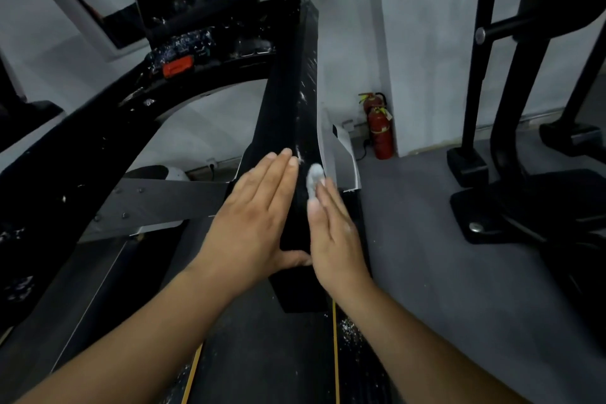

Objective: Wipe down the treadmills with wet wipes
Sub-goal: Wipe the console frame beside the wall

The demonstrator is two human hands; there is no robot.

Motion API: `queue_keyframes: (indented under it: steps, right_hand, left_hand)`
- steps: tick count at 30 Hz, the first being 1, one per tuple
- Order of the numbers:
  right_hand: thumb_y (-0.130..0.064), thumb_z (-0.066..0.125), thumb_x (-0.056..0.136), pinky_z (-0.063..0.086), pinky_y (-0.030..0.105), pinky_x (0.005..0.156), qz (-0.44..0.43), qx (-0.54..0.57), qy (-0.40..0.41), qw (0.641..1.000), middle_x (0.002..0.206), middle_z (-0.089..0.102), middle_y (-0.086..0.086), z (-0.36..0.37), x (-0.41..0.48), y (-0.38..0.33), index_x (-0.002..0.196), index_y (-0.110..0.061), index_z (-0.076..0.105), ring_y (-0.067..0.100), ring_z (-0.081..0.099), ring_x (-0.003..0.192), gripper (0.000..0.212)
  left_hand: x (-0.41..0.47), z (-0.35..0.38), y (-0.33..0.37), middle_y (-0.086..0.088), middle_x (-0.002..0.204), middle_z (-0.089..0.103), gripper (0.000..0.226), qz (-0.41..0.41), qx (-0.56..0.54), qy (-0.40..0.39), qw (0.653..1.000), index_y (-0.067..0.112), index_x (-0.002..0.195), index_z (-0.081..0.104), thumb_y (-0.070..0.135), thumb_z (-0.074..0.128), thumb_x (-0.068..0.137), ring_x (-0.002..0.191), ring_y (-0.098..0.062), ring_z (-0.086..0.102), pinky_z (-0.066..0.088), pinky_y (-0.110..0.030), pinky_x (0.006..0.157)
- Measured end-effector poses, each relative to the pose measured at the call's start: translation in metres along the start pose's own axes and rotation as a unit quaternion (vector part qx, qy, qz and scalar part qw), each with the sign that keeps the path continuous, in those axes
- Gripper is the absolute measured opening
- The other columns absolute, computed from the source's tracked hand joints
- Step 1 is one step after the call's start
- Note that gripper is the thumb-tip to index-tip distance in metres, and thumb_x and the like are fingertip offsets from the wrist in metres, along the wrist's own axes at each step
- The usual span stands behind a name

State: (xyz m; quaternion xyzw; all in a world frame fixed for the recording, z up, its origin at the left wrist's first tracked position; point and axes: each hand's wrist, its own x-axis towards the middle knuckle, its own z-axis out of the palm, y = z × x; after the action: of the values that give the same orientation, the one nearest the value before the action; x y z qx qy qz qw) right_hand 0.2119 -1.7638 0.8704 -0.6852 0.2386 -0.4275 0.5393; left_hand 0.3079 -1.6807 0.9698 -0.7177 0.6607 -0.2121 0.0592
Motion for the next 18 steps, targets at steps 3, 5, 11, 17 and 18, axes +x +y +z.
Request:
queue_keyframes:
  steps: [3, 5, 11, 17, 18]
  right_hand:
    - [-0.052, 0.023, 0.105, 0.015, 0.045, 0.126, -0.053, 0.034, -0.019, 0.998, 0.168, 0.011, -0.013, 0.002, -0.003, -0.014, 0.161, -0.027, 0.016, 0.005, 0.007, 0.154, 0.062]
    - [-0.046, 0.026, 0.107, 0.018, 0.042, 0.125, -0.069, 0.037, -0.028, 0.997, 0.168, 0.015, -0.009, 0.002, -0.037, 0.003, 0.16, -0.022, 0.018, 0.011, 0.013, 0.154, 0.059]
    - [-0.061, 0.02, 0.1, 0.01, 0.028, 0.125, 0.045, 0.008, -0.022, 0.999, 0.166, 0.008, -0.022, 0.0, -0.035, 0.034, 0.16, -0.032, 0.011, -0.003, 0.005, 0.152, 0.067]
    - [-0.067, 0.022, 0.1, 0.012, 0.023, 0.124, 0.017, 0.022, -0.033, 0.999, 0.167, 0.006, -0.017, 0.01, -0.082, 0.04, 0.158, -0.031, 0.011, -0.002, 0.006, 0.152, 0.069]
    - [-0.067, 0.024, 0.099, 0.013, 0.019, 0.122, 0.037, 0.031, -0.036, 0.998, 0.166, 0.006, -0.019, 0.01, -0.083, 0.046, 0.158, -0.033, 0.011, -0.008, 0.007, 0.15, 0.069]
  left_hand:
    - [0.0, -0.001, -0.007, -0.019, 0.166, 0.017, 0.142, 0.029, 0.007, -0.016, 0.999, 0.001, 0.159, 0.015, 0.069, 0.085, 0.056, 0.154, -0.035, 0.017, 0.032, -0.056, 0.119]
    - [0.001, -0.004, -0.012, -0.019, 0.167, 0.016, 0.147, 0.042, 0.026, -0.041, 0.998, 0.004, 0.16, 0.012, 0.069, 0.088, 0.051, 0.154, -0.036, 0.017, 0.032, -0.057, 0.118]
    - [0.016, -0.016, -0.003, -0.02, 0.165, 0.017, 0.144, 0.068, 0.118, -0.111, 0.984, 0.02, 0.158, 0.019, 0.075, 0.085, 0.043, 0.149, -0.048, 0.017, 0.033, -0.068, 0.112]
    - [0.024, -0.019, -0.007, -0.014, 0.159, 0.035, 0.121, 0.114, 0.133, -0.121, 0.977, 0.025, 0.148, 0.046, 0.076, 0.084, 0.045, 0.148, -0.052, 0.02, 0.038, -0.076, 0.1]
    - [0.025, -0.019, -0.007, -0.014, 0.157, 0.037, 0.121, 0.114, 0.134, -0.119, 0.977, 0.024, 0.148, 0.047, 0.076, 0.084, 0.045, 0.147, -0.052, 0.02, 0.038, -0.076, 0.1]
